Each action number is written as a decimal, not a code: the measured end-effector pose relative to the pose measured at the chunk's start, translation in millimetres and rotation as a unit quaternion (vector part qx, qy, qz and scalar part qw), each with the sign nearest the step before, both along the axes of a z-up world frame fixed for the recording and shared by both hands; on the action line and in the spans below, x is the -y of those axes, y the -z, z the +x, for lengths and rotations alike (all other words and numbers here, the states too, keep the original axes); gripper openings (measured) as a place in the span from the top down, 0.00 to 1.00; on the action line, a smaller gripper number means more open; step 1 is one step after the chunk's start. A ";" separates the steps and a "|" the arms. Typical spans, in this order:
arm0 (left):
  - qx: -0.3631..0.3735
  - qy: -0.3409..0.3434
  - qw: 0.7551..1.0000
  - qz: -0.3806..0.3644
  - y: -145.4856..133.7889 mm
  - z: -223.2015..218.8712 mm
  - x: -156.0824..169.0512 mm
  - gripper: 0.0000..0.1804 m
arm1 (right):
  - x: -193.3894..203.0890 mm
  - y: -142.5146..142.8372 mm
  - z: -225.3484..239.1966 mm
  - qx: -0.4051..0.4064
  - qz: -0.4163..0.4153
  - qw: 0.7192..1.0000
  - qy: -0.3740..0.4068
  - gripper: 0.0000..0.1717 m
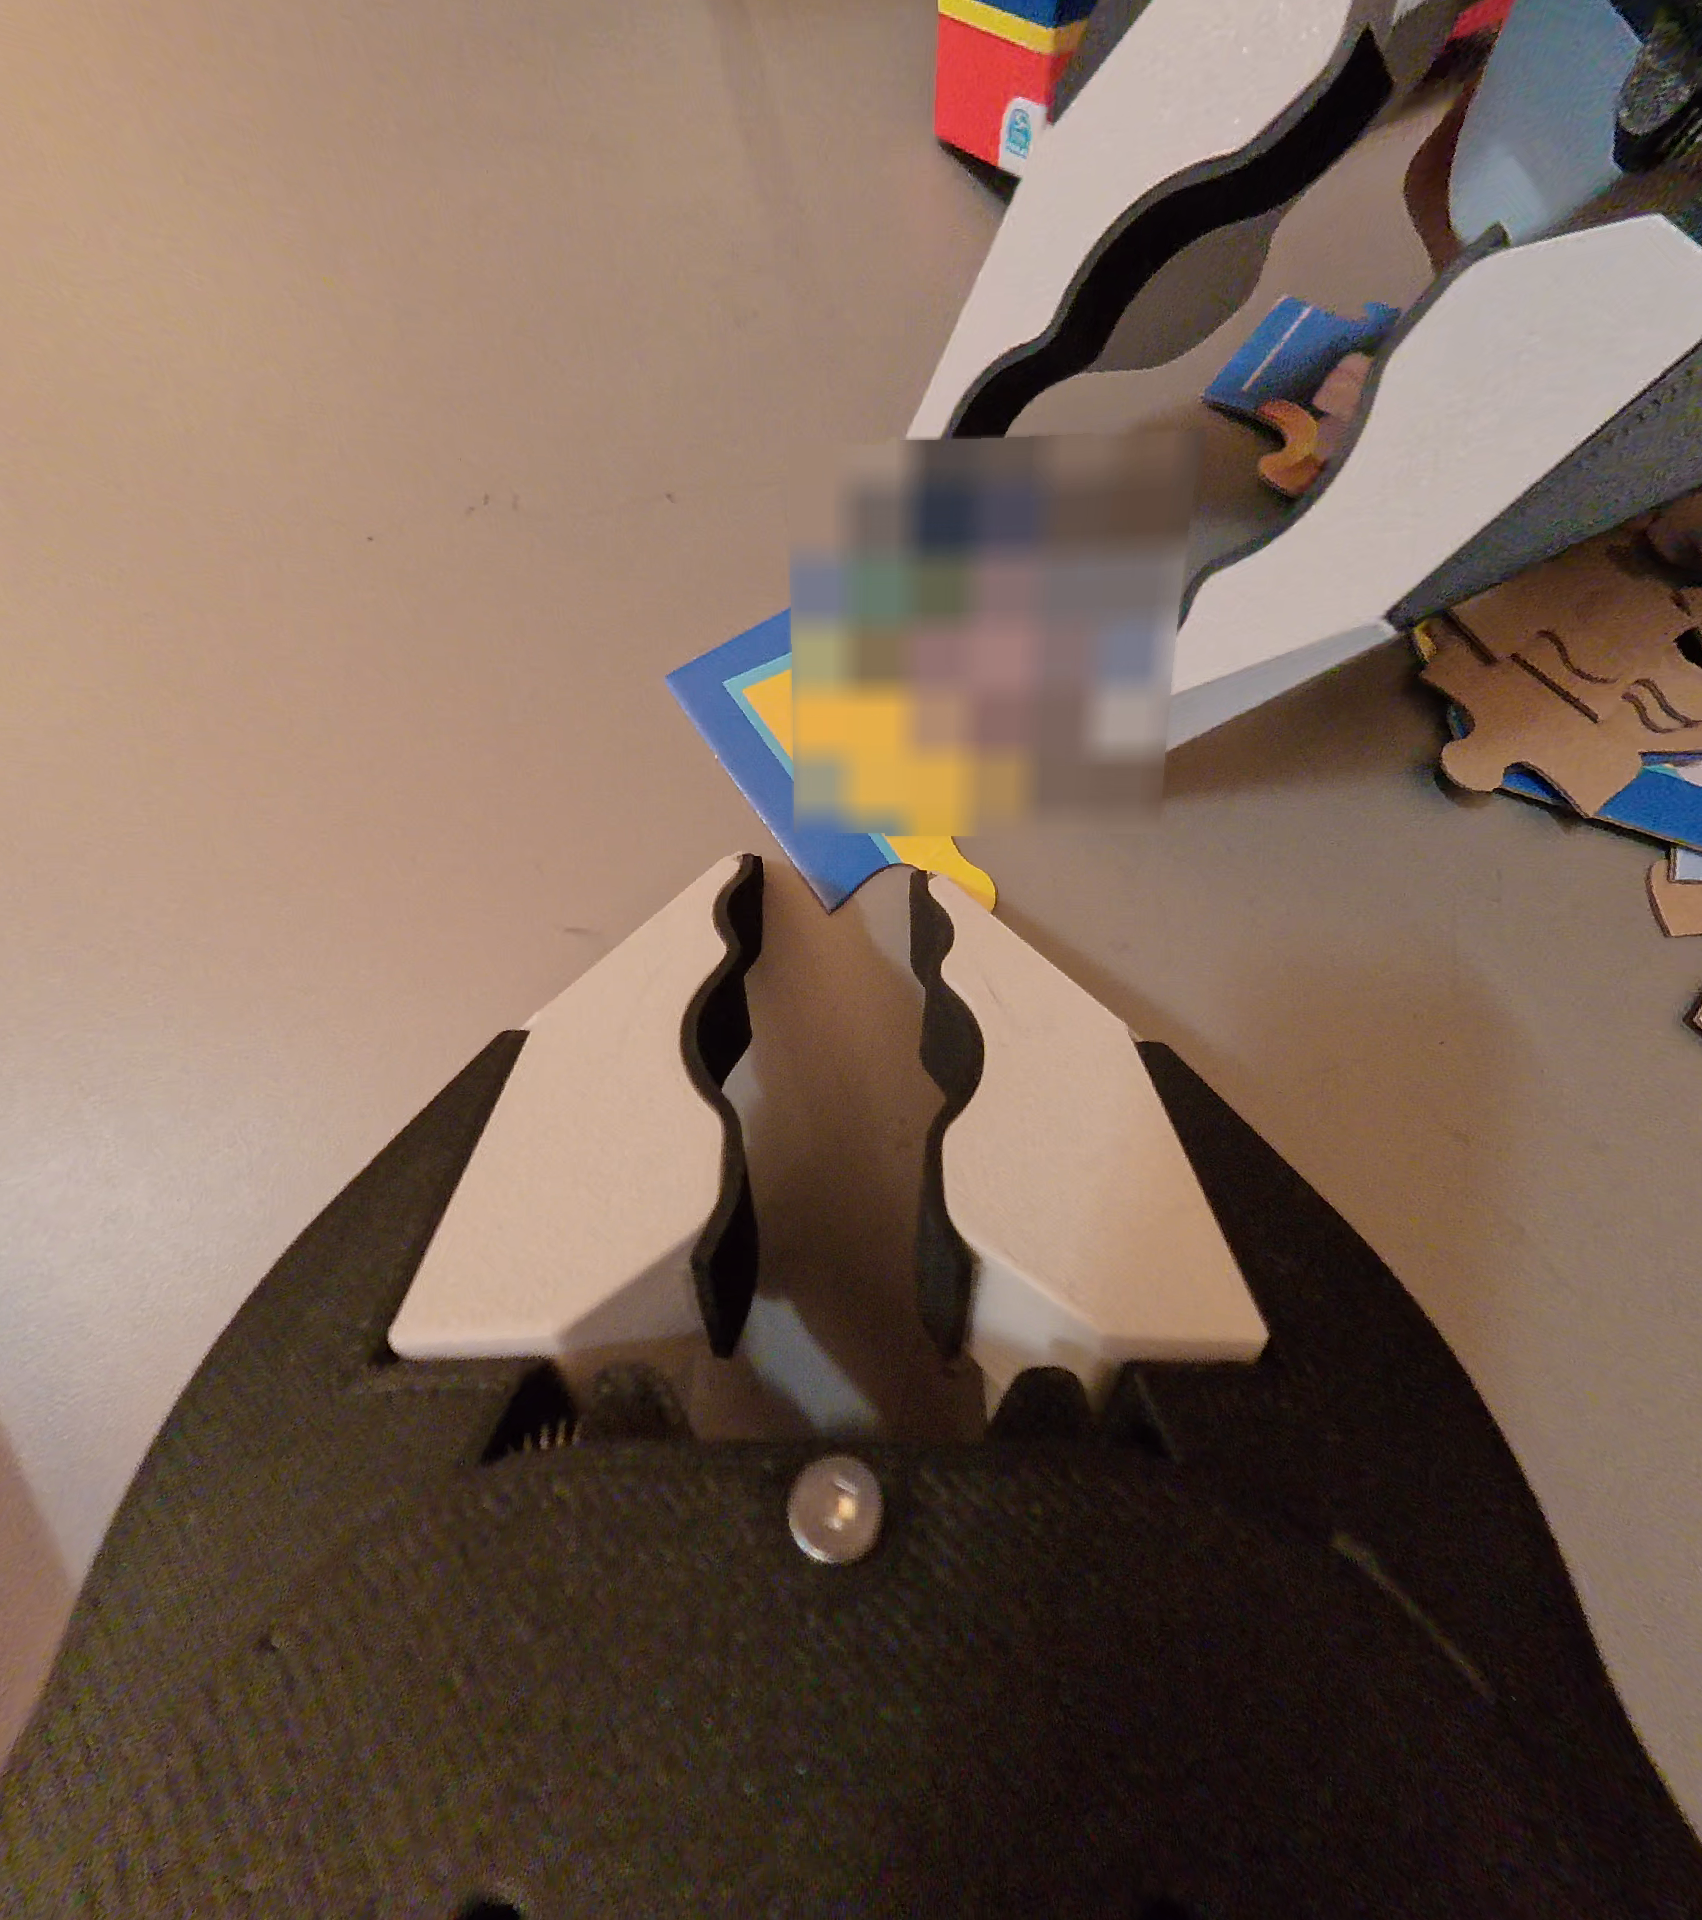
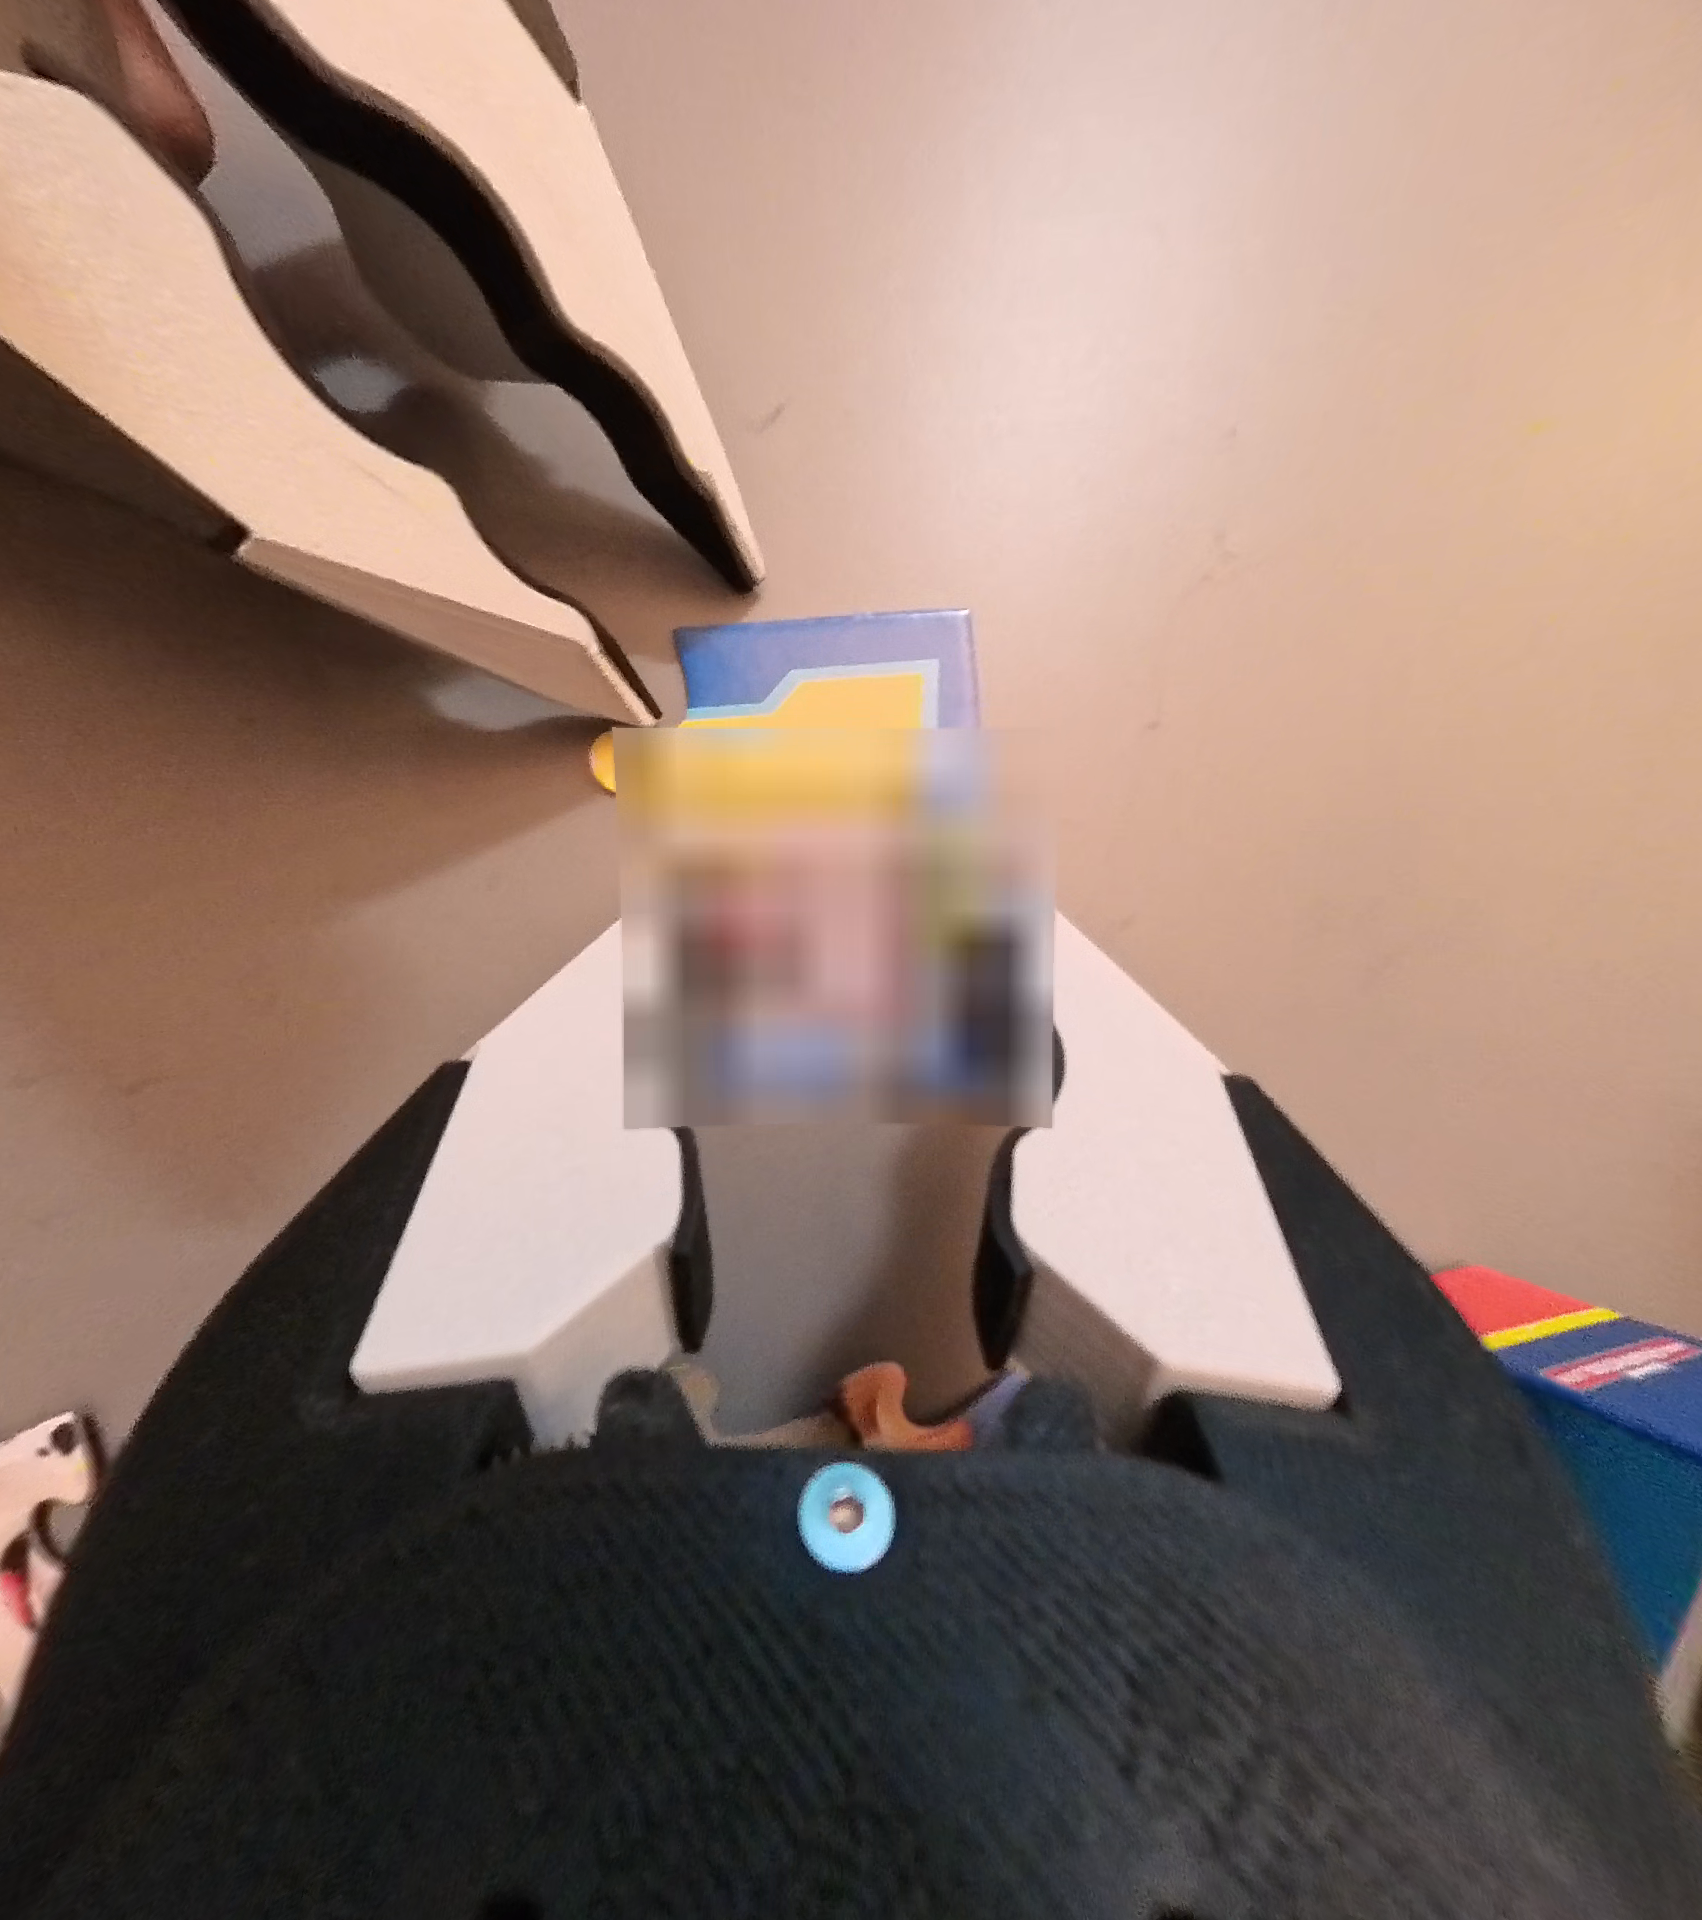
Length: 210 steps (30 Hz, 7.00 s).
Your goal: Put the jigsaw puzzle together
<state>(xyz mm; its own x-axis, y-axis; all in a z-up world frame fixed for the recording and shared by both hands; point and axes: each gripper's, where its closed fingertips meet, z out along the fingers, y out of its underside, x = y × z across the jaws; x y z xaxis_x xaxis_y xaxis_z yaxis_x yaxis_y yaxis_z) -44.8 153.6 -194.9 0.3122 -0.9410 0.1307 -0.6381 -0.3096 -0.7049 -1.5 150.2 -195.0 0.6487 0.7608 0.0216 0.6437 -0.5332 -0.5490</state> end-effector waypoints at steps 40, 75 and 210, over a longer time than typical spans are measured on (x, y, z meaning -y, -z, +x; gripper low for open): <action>0.000 -0.001 1.000 0.008 0.7 1.0 -0.2 0.86 | 3.6 -1.8 -0.5 -0.007 -0.016 1.000 0.024 0.76; 0.196 -0.143 0.968 -0.066 -59.1 -24.3 -52.5 0.72 | -15.2 -2.0 -34.2 -0.024 0.005 0.998 0.051 0.88; 0.150 -0.060 0.980 0.114 -54.2 5.0 -2.5 0.77 | 135.9 -41.6 46.2 -0.133 0.145 0.931 0.307 0.64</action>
